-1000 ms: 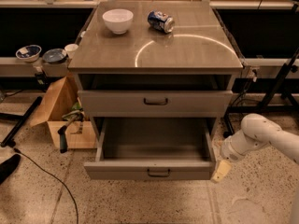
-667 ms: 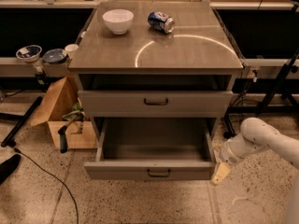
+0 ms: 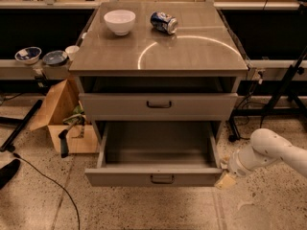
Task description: Open middle drawer
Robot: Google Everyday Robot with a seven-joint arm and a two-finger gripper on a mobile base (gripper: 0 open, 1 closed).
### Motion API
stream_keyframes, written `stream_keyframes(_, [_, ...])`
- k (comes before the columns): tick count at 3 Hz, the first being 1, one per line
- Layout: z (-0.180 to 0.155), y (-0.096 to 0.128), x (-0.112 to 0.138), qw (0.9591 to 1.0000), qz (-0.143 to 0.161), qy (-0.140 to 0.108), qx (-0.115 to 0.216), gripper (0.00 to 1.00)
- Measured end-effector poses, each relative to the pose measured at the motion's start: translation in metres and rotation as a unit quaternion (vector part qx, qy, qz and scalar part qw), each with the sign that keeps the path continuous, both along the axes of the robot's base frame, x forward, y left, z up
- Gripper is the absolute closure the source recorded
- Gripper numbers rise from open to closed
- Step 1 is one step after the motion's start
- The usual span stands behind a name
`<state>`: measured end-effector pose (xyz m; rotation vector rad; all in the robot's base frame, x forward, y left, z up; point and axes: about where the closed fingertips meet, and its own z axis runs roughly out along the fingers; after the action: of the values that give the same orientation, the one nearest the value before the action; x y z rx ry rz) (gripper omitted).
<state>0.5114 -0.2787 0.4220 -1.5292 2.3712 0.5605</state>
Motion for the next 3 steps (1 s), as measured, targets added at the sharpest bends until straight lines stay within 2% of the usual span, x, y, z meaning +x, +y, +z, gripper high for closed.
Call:
stream_keyframes(2, [0.002,-0.014,-0.002,1.0,-0.002,-0.002,-0.001,0.88])
stream_keyframes(3, [0.002,-0.017,-0.002,1.0,-0.002,-0.002,-0.001,1.0])
